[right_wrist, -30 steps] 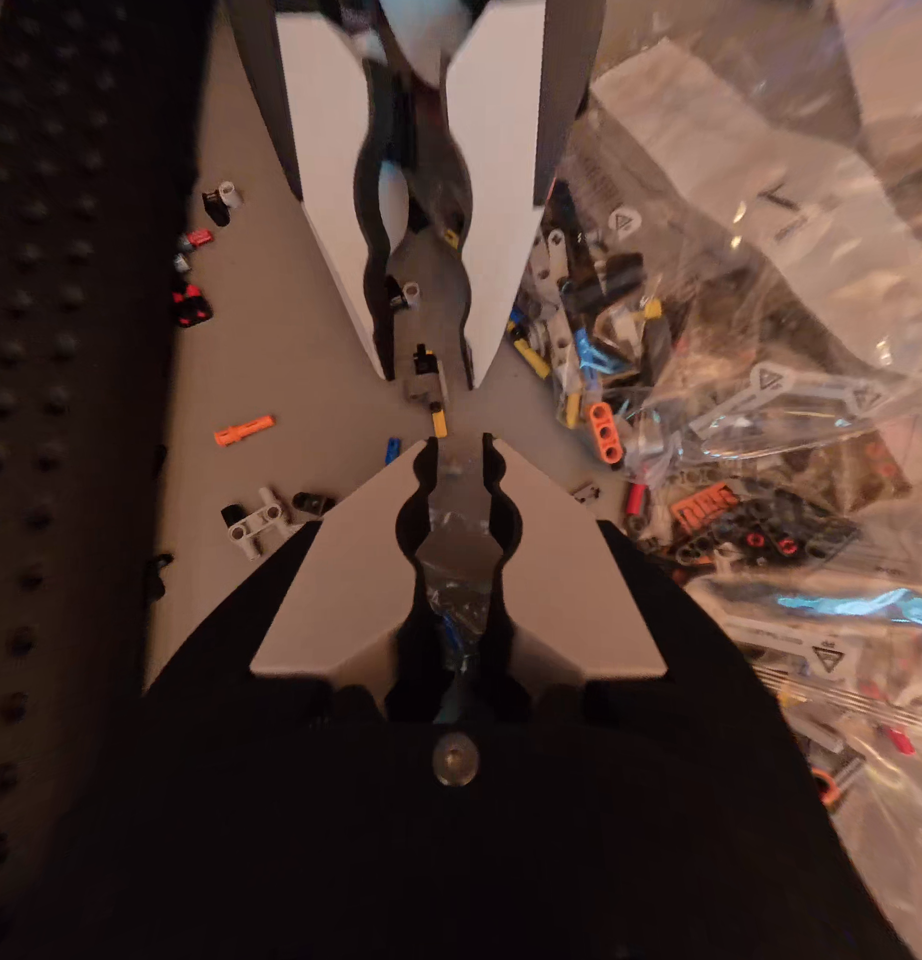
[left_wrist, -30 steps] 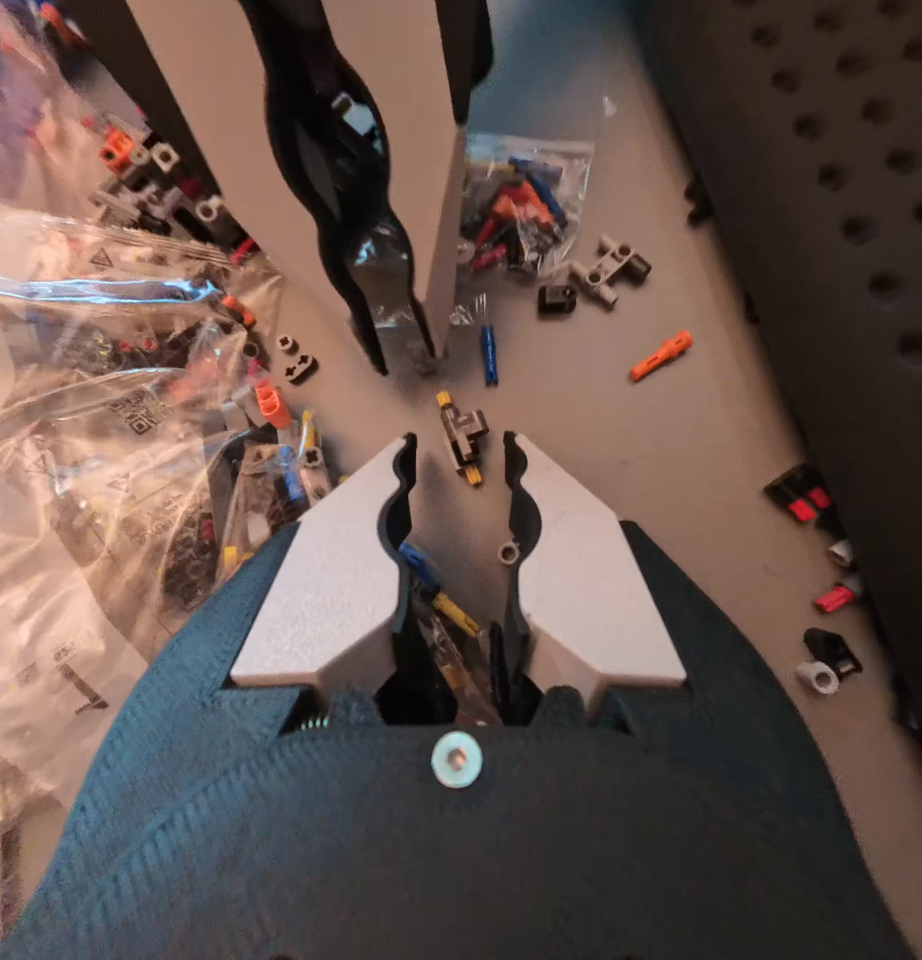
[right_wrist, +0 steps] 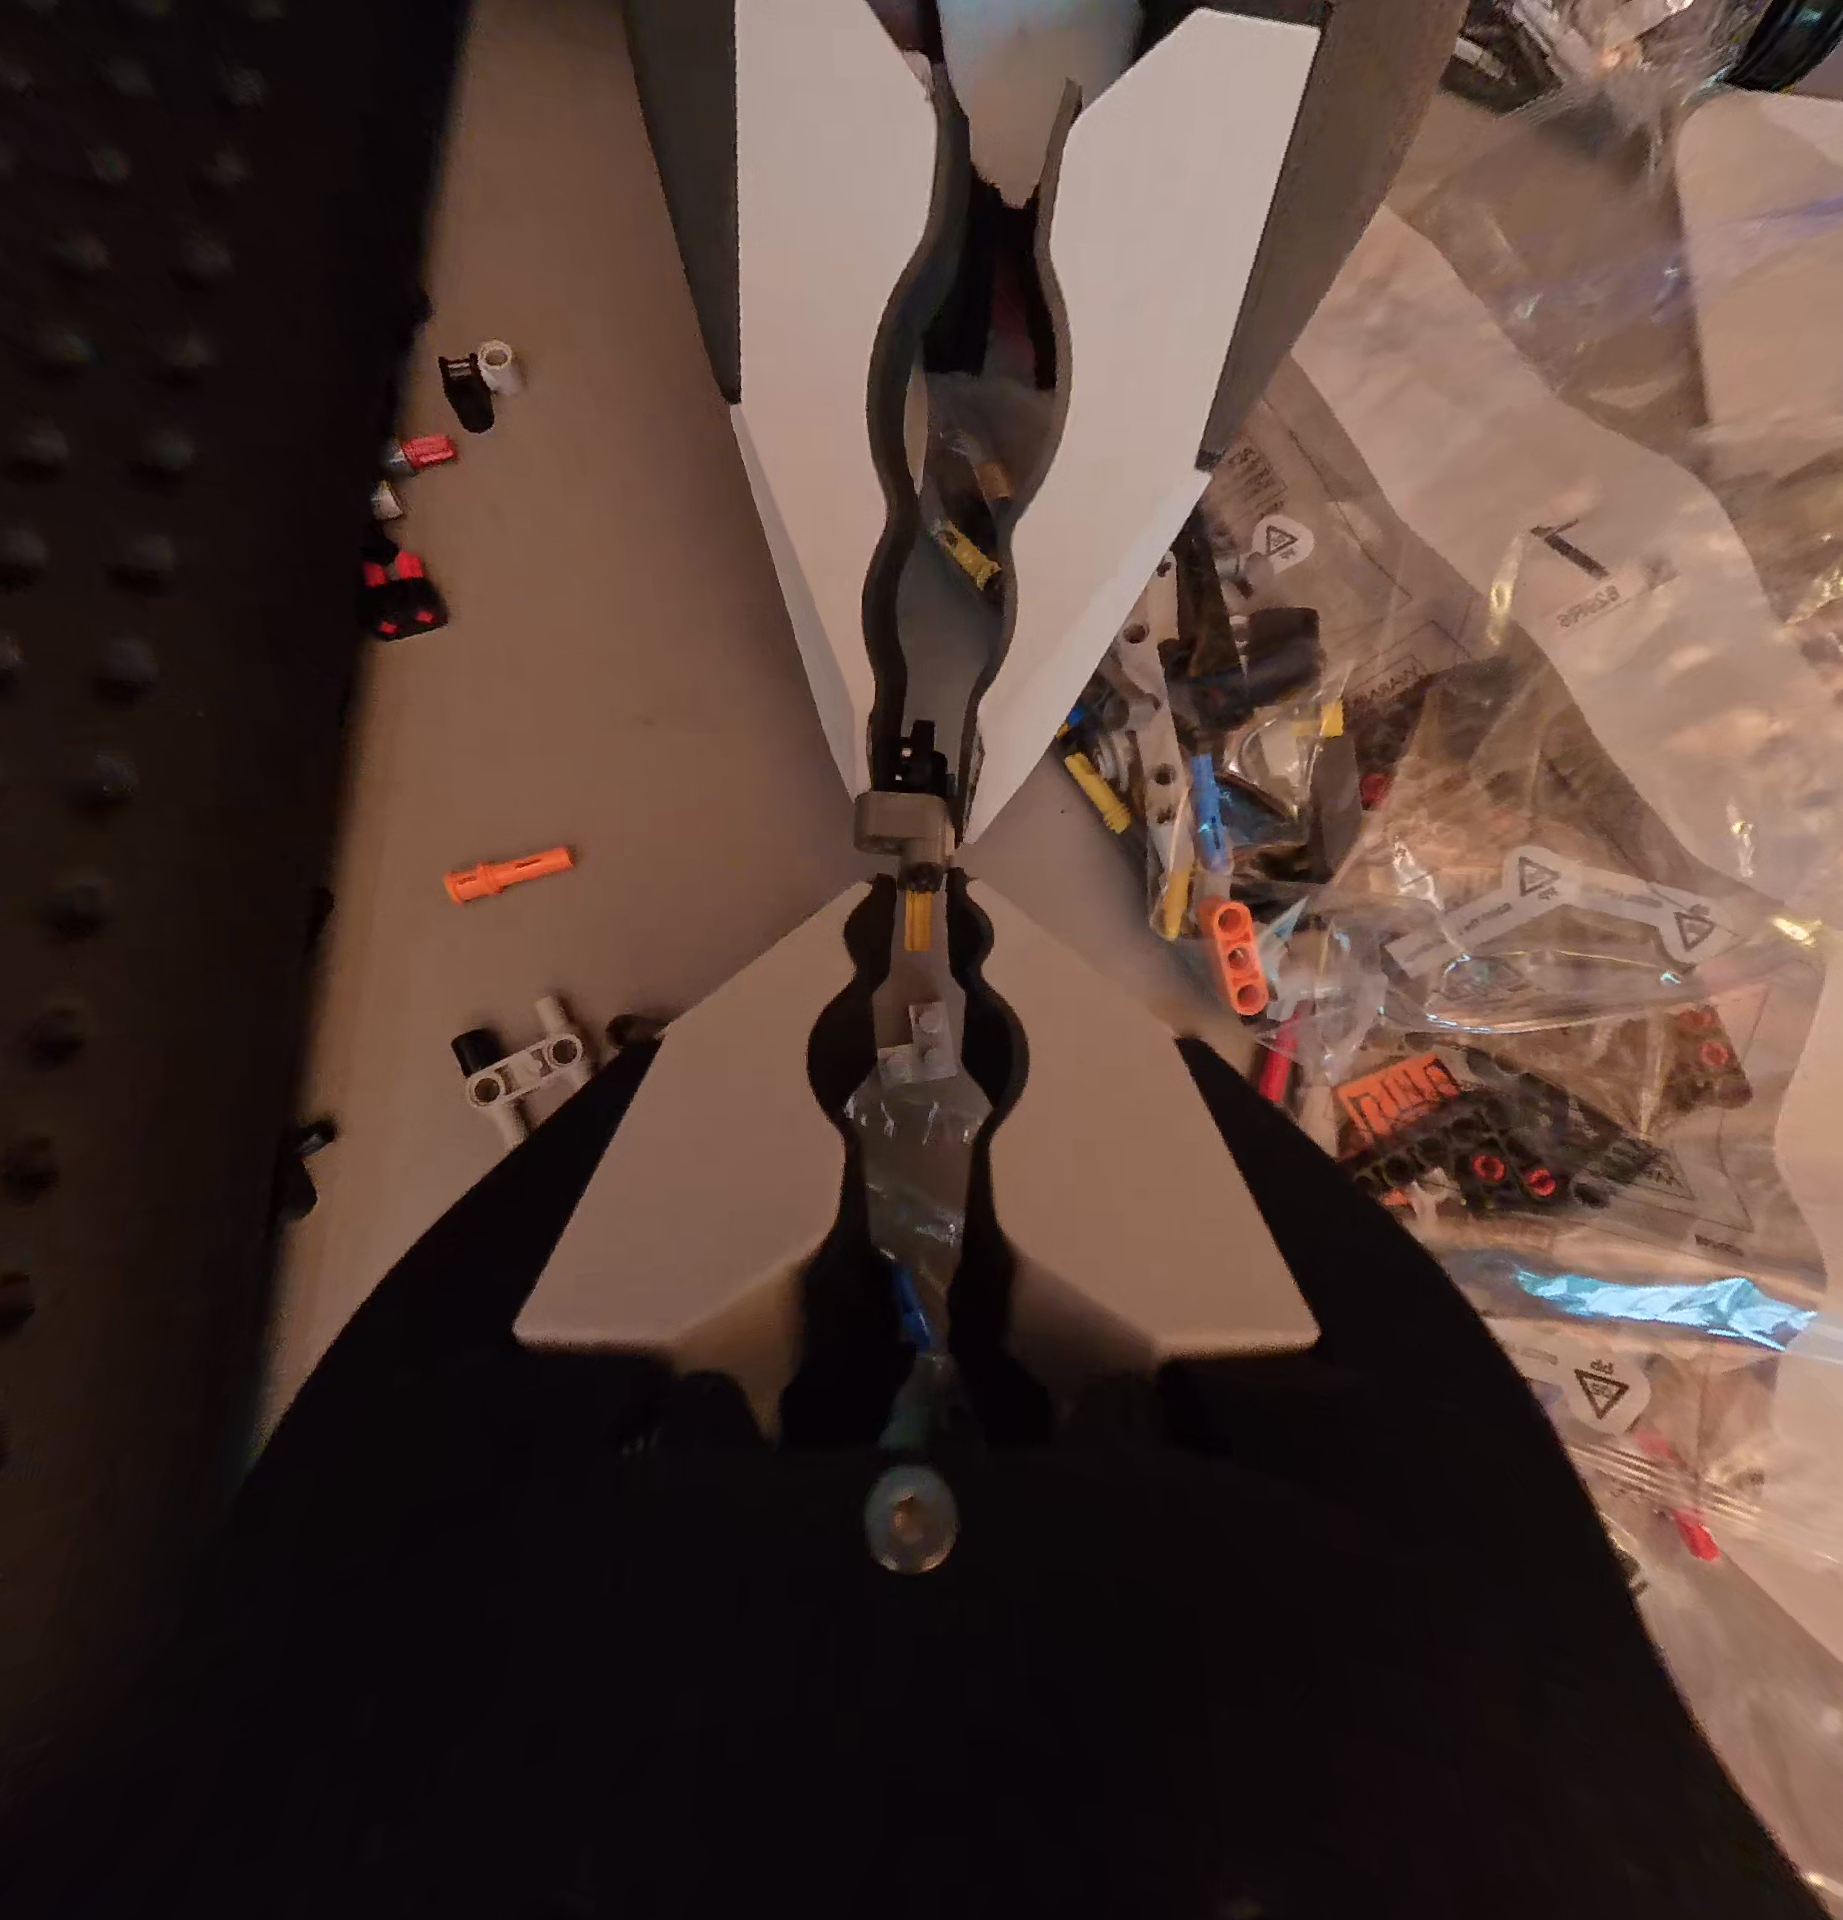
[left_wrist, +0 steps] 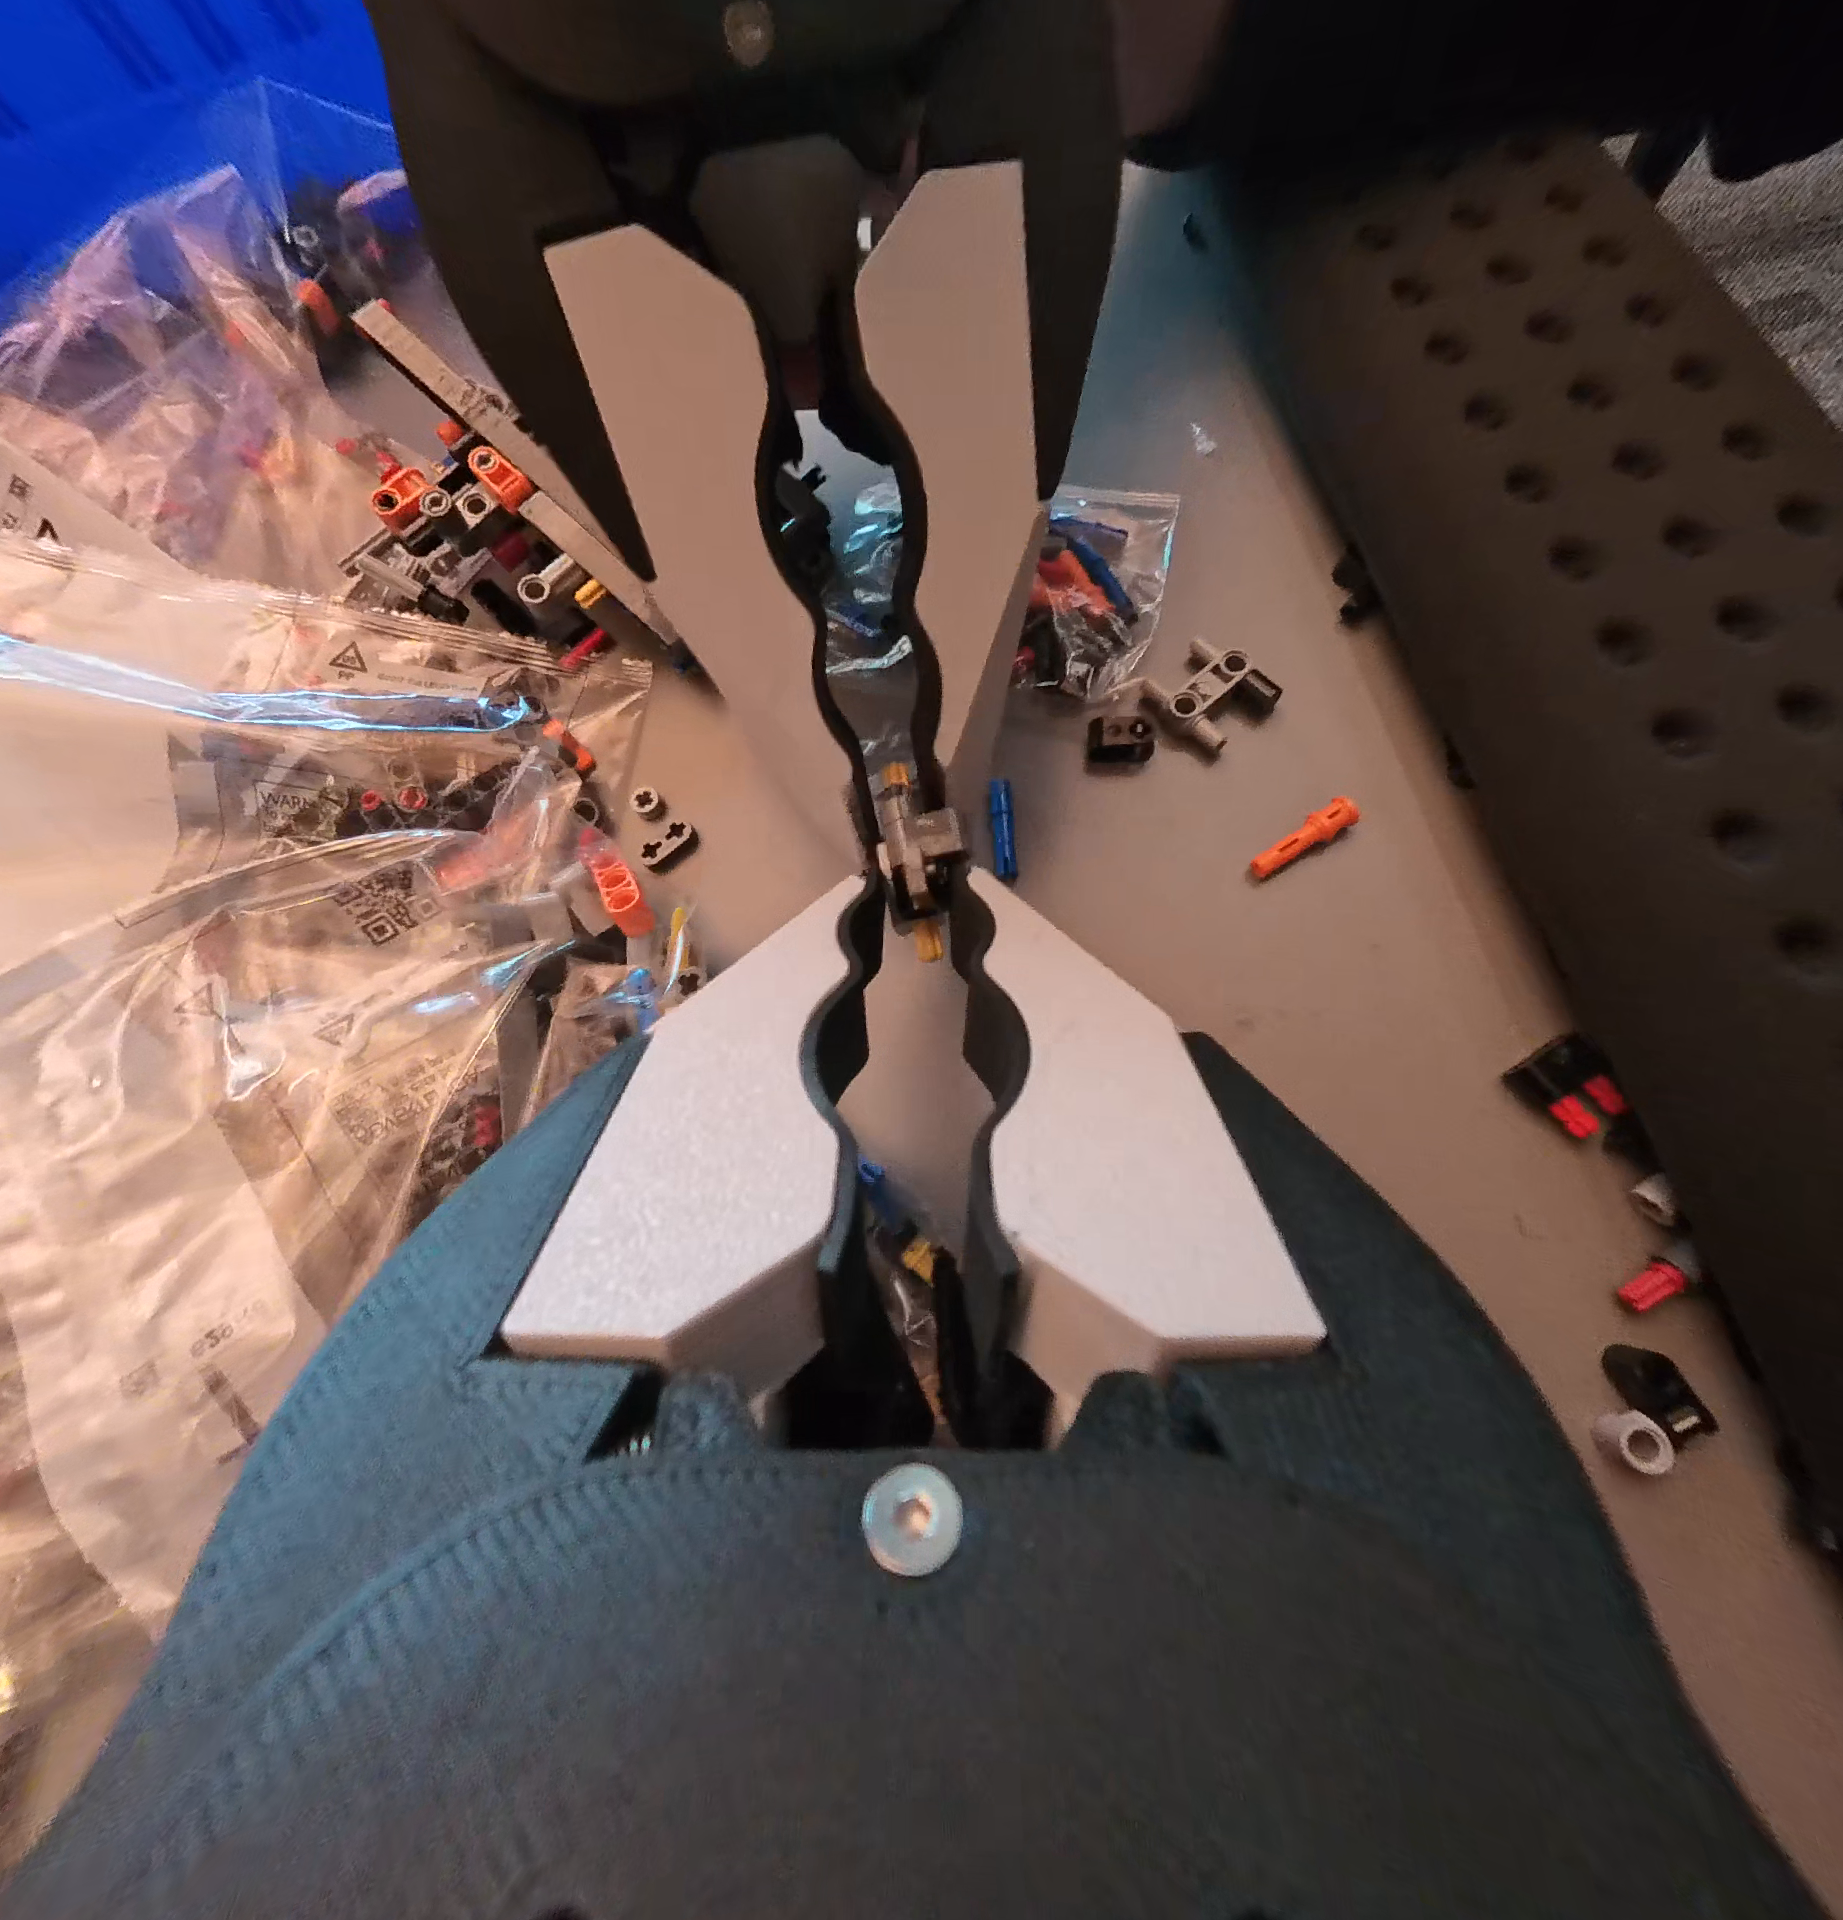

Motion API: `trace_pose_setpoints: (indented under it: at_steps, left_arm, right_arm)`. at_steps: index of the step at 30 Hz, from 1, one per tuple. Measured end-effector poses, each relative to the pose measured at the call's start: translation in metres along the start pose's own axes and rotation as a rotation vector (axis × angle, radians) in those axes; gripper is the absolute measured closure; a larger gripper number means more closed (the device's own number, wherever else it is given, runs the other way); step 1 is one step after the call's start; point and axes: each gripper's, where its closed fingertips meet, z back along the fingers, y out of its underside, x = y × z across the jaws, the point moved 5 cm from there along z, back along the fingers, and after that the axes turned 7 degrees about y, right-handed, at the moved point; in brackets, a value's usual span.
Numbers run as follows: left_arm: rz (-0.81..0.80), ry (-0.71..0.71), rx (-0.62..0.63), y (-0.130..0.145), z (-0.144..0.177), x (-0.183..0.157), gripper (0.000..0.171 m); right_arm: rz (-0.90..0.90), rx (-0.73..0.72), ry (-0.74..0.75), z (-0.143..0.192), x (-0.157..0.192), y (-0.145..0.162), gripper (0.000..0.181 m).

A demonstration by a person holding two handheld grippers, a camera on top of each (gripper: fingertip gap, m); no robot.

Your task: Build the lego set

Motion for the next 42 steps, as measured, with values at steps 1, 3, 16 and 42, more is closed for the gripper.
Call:
trace_pose_setpoints:
  at_steps: [1,3,16,42]
  left_arm:
    - [0.005,0.003,-0.009,-0.001,0.001,0.0,0.161]
    - [0.018,0.006,-0.031,-0.002,0.003,0.001,0.161]
    - [0.097,0.042,-0.165,-0.011,0.012,0.005,0.16]
    - [0.025,-0.102,-0.27,-0.021,0.023,0.016,0.161]
  right_arm:
    - [0.005,-0.006,0.008,0.001,-0.001,-0.001,0.175]
    - [0.007,-0.019,0.021,0.002,-0.002,-0.002,0.174]
    - [-0.084,-0.098,-0.014,0.012,-0.006,-0.011,0.177]
    - [-0.322,-0.303,-0.099,0.03,-0.024,-0.018,0.178]
